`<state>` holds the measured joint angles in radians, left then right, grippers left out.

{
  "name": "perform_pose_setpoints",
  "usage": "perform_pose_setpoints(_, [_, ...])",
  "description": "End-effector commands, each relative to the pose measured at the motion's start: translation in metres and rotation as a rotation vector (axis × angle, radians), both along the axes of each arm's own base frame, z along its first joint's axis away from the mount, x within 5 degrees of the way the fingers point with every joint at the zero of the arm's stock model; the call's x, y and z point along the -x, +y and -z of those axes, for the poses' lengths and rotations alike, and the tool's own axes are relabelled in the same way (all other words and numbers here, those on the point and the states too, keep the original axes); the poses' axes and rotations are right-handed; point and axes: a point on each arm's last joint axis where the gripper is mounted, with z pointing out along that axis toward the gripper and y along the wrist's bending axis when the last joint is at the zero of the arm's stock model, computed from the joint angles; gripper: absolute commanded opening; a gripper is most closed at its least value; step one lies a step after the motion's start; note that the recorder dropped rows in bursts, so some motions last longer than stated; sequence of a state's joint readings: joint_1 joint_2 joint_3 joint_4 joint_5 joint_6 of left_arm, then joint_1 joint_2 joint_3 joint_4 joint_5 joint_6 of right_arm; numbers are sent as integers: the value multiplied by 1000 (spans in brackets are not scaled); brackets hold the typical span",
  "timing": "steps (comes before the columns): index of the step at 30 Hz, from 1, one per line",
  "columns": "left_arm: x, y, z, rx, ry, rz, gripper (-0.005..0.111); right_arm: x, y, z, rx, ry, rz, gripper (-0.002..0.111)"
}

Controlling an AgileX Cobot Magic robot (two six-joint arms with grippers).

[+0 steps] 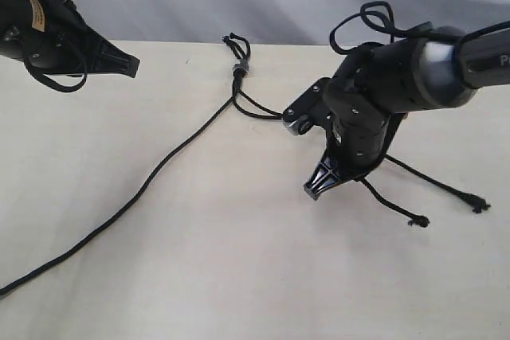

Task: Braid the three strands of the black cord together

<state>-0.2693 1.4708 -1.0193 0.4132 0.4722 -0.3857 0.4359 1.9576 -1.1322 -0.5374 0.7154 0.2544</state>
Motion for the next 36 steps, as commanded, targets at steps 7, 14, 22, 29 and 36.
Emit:
perform_pose_setpoints(7, [0, -2, -4, 21, -46, 16, 2, 72, 97, -28, -179, 176, -315, 2])
perform_pose_setpoints(14, [0, -1, -4, 19, -41, 14, 2, 87, 116, -105, -141, -259, -556, 2])
perform_pose_setpoints(22, [0, -1, -2, 20, -40, 15, 2, 1, 14, -99, -2, -398, -288, 2])
perform_pose_setpoints(29, [0, -1, -2, 18, -40, 17, 2, -46, -39, -30, -92, -351, -184, 2])
perform_pose_setpoints(36, [0, -1, -3, 19, -42, 18, 2, -52, -65, 16, -91, -234, -58, 2])
